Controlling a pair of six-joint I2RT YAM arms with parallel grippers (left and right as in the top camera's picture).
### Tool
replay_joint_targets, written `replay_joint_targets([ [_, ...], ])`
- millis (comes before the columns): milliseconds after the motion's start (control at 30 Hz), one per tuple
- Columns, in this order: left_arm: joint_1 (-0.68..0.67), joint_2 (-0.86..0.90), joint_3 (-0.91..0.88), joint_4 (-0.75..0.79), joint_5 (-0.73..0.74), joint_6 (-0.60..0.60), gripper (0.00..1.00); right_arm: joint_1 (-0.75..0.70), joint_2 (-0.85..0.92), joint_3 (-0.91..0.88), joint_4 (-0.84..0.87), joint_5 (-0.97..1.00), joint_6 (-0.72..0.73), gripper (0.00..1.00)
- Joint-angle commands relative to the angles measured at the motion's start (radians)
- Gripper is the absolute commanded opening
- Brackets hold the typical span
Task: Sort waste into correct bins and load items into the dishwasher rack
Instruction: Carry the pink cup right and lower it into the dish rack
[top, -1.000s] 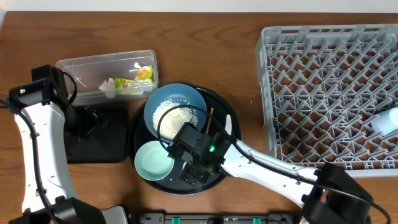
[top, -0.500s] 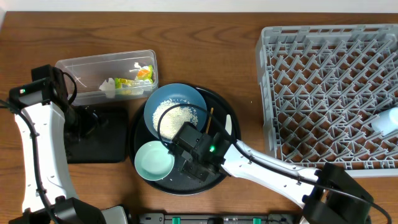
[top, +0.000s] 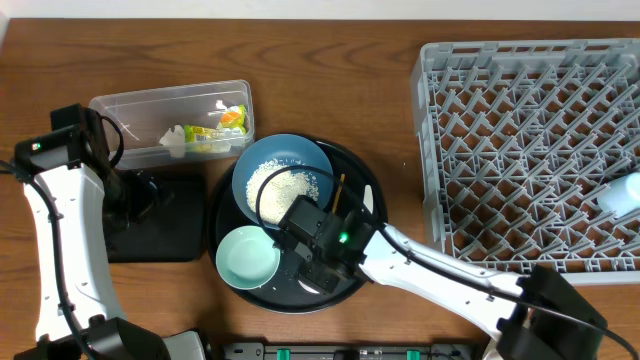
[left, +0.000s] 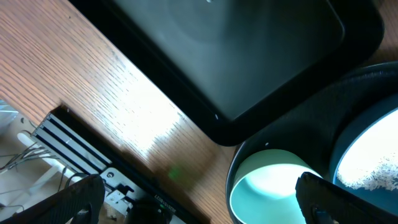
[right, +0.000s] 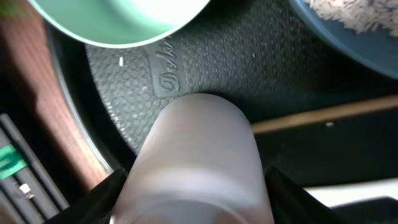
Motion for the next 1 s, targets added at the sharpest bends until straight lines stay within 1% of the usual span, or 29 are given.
replay_joint_targets([
  [0, 0.003, 0.004, 0.006, -0.003, -0.011, -0.001, 0.99, -0.017, -0.082, 0.078, -0.045, -0.004, 0.019, 0.36],
  [133, 0.003, 0.004, 0.006, -0.003, -0.011, -0.001, 0.99, -0.074, -0.138, 0.166, -0.126, 0.023, -0.003, 0.29],
  [200, 0.003, 0.004, 0.006, -0.003, -0.011, -0.001, 0.99, -0.12, -0.164, 0.212, -0.168, 0.062, -0.003, 0.22],
  [333, 0.003, 0.004, 0.006, -0.003, -0.011, -0.001, 0.99, -0.248, -0.203, 0.289, -0.228, 0.135, -0.003, 0.17],
  [467, 0.003, 0.004, 0.006, -0.004, -0.011, -0.001, 0.99, -0.43, -0.216, 0.338, -0.245, 0.165, -0.003, 0.12],
  [567, 0.003, 0.004, 0.006, -0.006, -0.011, -0.001, 0.99, -0.585, -0.216, 0.349, -0.232, 0.164, -0.003, 0.11],
  [700, 0.003, 0.004, 0.006, -0.006, -0.011, -0.001, 0.99, -0.801, -0.216, 0.349, -0.188, 0.164, -0.002, 0.01],
  [833, 0.003, 0.004, 0.006, -0.006, -0.011, -0.002, 0.99, -1.008, -0.214, 0.349, -0.124, 0.161, 0.034, 0.01],
  [967, 0.003, 0.004, 0.006, -0.006, -0.011, -0.002, 0.99, -1.222, -0.206, 0.349, -0.069, 0.076, 0.048, 0.01],
])
